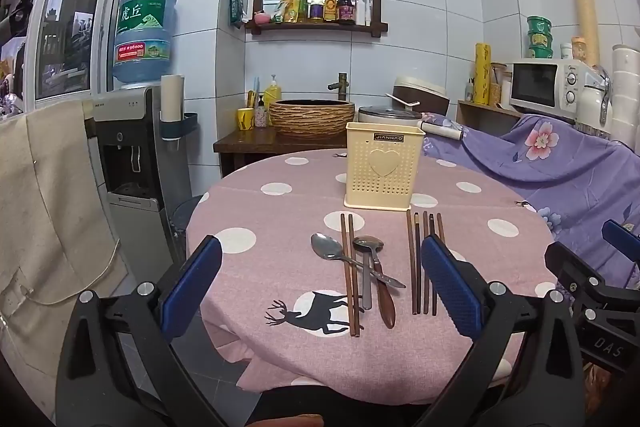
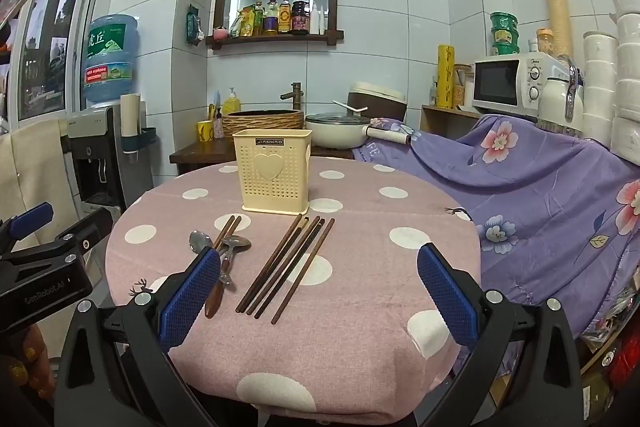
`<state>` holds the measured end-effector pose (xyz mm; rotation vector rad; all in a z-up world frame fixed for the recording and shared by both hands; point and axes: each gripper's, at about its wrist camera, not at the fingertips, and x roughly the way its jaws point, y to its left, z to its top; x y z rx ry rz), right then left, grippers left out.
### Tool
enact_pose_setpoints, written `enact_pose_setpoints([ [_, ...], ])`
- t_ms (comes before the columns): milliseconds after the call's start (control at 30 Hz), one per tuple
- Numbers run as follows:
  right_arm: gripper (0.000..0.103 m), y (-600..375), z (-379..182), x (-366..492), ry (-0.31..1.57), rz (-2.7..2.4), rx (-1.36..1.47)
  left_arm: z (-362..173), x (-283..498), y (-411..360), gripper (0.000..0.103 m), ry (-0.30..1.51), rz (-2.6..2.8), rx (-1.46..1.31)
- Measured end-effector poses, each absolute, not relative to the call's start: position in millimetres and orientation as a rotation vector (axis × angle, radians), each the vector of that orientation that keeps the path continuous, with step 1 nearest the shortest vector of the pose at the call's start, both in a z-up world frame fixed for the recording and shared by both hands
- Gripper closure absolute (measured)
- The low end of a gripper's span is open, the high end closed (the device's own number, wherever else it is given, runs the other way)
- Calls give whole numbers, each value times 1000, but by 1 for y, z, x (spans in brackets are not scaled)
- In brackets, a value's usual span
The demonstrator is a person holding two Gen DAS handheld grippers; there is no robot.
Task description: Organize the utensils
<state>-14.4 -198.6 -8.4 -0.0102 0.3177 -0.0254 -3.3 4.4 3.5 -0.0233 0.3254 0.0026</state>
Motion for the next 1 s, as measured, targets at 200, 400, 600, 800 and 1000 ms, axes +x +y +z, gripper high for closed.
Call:
enact_pose_setpoints([
  [200, 6, -199, -8, -15, 317, -24, -9, -2, 1, 2, 5, 328, 6, -24],
  [400, 6, -199, -9, -15, 319, -22, -10, -3, 0, 3, 5, 327, -1, -22],
  [600, 6, -199, -9, -15, 319, -23, -10, -3, -1, 1, 5, 330, -3, -16],
  [800, 6, -199, -9, -15, 320, -23, -10, -3, -1, 1, 5, 330, -3, -17],
  [1000, 6, -199, -9, -15, 321, -22, -10, -4, 0, 0, 5, 335, -4, -19],
])
